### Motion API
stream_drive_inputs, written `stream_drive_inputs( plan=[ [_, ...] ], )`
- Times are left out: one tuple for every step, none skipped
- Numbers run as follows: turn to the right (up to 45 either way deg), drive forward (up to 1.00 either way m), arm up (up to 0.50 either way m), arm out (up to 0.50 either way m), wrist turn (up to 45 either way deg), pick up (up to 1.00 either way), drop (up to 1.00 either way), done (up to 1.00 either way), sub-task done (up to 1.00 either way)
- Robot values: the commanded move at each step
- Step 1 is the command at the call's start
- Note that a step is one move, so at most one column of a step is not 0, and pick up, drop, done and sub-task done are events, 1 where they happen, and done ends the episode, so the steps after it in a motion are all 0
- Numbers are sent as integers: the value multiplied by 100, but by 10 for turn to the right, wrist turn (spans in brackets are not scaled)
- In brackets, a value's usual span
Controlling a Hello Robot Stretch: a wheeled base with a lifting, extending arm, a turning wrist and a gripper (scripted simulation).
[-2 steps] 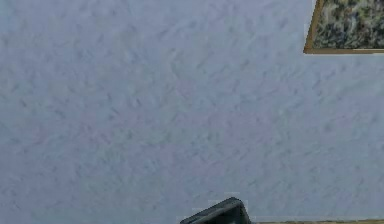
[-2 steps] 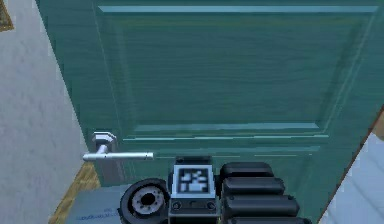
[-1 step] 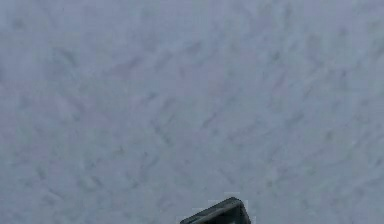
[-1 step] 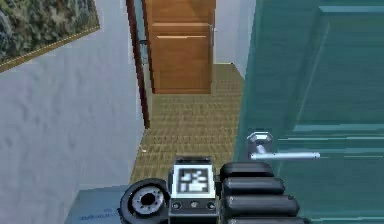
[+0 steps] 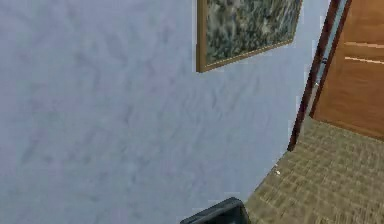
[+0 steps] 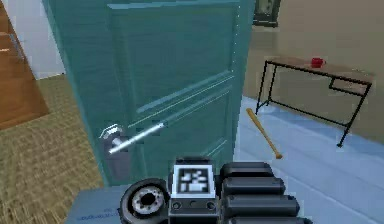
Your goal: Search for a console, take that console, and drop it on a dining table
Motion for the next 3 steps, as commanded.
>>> stream_drive_inputs(
  plan=[
    [360, 0, 0, 0, 0, 0, 0, 0, 0],
    [30, 0, 0, 0, 0, 0, 0, 0, 0],
    [0, 45, 0, 0, 0, 0, 0, 0, 0]
  ],
)
